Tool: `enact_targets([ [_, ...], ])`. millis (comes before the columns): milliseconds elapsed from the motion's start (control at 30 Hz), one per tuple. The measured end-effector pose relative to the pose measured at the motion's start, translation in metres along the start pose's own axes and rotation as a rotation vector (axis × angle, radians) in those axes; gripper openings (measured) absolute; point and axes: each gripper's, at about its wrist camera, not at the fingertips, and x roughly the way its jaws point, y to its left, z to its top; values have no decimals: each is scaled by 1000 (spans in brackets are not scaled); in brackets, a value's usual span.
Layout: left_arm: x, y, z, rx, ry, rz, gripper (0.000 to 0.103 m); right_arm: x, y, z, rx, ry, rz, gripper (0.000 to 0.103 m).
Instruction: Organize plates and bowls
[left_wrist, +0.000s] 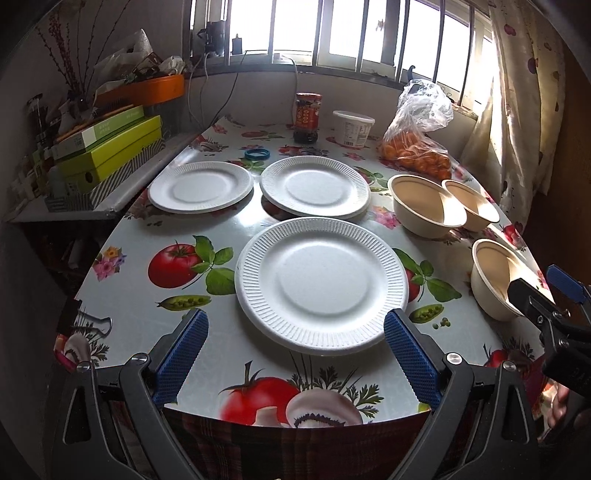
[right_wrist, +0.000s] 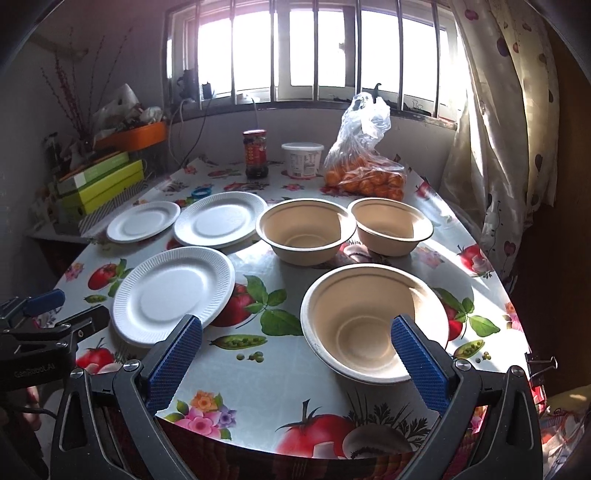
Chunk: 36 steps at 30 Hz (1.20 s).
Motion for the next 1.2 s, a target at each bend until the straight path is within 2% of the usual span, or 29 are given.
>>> enact_targets([
  [100,9,11,13,-32,29,-9,96,6,4,22,-22,-6,39,103],
  [200,16,19,28,-38,38,-6,90,17,3,45,-27,-1,60,103],
  [367,28,34,57,-65,31,-3,89,42,2,82,-61,22,84,103],
  [500,45,47,80,-114,37,-30,89,66,0,109,-76,41,103,103],
  [700,76,51,107,-75,73,-4,89,117,5,147,-117,110,202,101],
  [767,90,53,113,-68,93,-13,90,139,4,158,-124,145,218,97],
  [900,117,59,122,-118,156,-63,90,184,5,170,-153,225,210,89],
  [1000,131,59,127,-103,161,-31,89,214,4,171,-166,280,211,86],
  [1067,140,59,130,-101,178,-31,83,233,3,172,-150,327,228,69],
  [1133,152,60,133,-100,208,-44,65,251,2,173,-129,375,237,63],
  [1200,161,59,135,-97,229,-49,62,263,2,173,-117,392,244,59],
])
